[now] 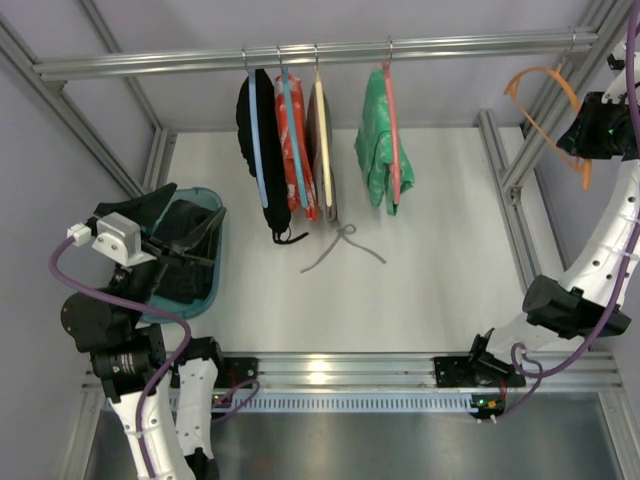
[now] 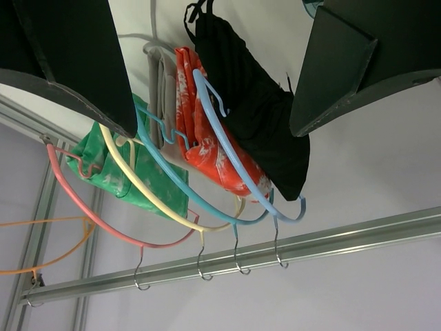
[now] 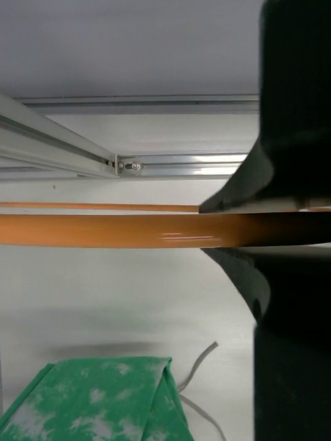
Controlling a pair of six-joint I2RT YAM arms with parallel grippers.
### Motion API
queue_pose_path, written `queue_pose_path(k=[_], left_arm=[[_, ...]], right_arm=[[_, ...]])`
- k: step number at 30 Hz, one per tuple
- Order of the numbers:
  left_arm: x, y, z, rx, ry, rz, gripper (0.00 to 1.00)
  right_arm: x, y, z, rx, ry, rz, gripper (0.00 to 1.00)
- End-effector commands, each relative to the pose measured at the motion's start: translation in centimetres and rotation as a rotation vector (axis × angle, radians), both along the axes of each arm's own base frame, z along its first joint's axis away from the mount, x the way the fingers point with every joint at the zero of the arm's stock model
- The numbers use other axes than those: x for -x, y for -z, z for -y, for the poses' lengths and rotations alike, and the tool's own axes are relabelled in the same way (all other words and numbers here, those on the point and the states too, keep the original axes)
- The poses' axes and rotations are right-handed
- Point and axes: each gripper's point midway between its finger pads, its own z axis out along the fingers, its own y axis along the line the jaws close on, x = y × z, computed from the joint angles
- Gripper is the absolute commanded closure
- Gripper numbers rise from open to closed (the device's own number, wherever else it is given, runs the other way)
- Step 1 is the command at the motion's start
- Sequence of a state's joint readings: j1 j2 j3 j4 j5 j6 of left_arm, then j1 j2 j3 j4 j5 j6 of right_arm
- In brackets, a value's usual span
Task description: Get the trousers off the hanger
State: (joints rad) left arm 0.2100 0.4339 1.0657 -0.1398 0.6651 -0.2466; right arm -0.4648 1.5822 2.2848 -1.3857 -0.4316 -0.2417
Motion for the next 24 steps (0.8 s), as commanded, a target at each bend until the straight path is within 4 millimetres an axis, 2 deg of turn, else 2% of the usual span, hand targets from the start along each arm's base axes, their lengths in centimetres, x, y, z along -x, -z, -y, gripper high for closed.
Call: queue_pose_path(k=[1, 3, 5, 6, 14, 17, 20, 22, 23, 24], left_arm=[[0.0, 0.4, 0.1, -0.015, 0.005, -0.004, 0.02], [-0.1, 0.4, 0.0, -0.020, -0.003, -0.004, 0.02], [-0.2, 0.7, -0.1, -0.023, -0.006, -0.015, 0.02], [-0.2, 0.9, -0.1, -0.023, -0.006, -0.019, 0.02], [-1.2, 2.8, -0.4, -0.003, -0.016, -0.104, 0.02], [-1.8, 4.4, -0.7, 0.005, -0.023, -0.179, 0.02], [-3.0, 7.1, -1.3, 0.020, -0.045, -0.328, 0.02], [-3.3, 7.7, -1.7, 0.002, -0.067, -0.390, 0.02], [-4.0, 9.7, -2.1, 0.014, -0.078, -0.502, 0.02], [-4.1, 9.7, -2.3, -0.005, -0.089, -0.522, 0.02]], right_arm=[[2.0, 1.5, -0.7, -0.054, -0.015, -0.085, 0.74], [2.3, 1.5, -0.9, -0.048, -0.025, -0.084, 0.56], [3.0, 1.6, -1.2, -0.037, -0.035, -0.085, 0.47], [3.3, 1.6, -1.3, -0.030, -0.035, -0.086, 0.38], [7.0, 1.7, -2.1, -0.001, -0.005, -0.056, 0.17], [8.1, 1.0, -2.9, 0.020, -0.007, 0.002, 0.03], [9.0, -0.4, -5.0, 0.010, -0.076, 0.081, 0.01], [9.8, -1.3, -7.4, -0.027, -0.177, 0.134, 0.01], [10.0, -1.5, -8.1, -0.039, -0.213, 0.151, 0.00], [10.4, -1.4, -9.0, -0.059, -0.250, 0.158, 0.00]])
